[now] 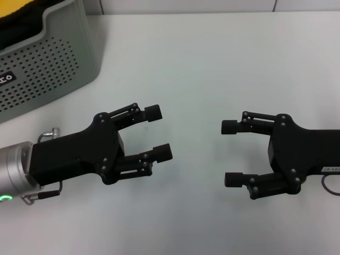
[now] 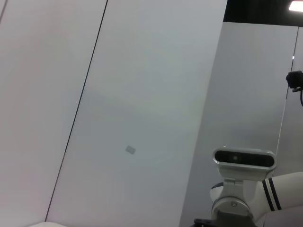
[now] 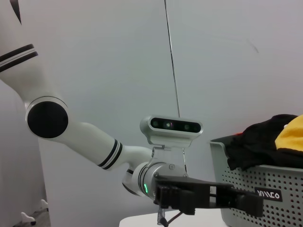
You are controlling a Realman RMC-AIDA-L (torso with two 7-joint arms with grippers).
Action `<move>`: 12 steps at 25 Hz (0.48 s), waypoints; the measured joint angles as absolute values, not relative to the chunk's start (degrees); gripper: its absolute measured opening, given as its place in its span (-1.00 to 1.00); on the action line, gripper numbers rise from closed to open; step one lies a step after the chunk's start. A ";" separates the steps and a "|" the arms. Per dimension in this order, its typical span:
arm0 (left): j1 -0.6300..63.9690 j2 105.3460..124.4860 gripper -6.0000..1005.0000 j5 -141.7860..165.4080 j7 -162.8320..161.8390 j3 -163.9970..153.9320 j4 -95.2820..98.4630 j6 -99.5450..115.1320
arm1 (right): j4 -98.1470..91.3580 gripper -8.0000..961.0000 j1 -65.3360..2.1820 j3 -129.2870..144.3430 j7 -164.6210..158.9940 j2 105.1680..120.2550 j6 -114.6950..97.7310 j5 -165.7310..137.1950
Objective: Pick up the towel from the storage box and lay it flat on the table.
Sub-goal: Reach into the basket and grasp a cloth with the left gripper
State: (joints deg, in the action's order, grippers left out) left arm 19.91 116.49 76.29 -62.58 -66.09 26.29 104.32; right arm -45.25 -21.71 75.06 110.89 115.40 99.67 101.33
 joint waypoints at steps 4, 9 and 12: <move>19.94 116.51 0.61 76.23 -61.92 -66.09 26.35 104.19 | -45.12 0.81 -21.71 75.05 111.23 115.40 99.66 101.24; 19.80 116.61 0.61 76.17 -61.19 -66.10 26.47 104.10 | -45.09 0.80 -21.71 75.05 111.25 115.40 99.60 101.16; 19.65 116.70 0.61 75.79 -60.20 -65.91 26.47 103.91 | -44.74 0.80 -21.71 75.05 111.46 115.46 99.24 101.16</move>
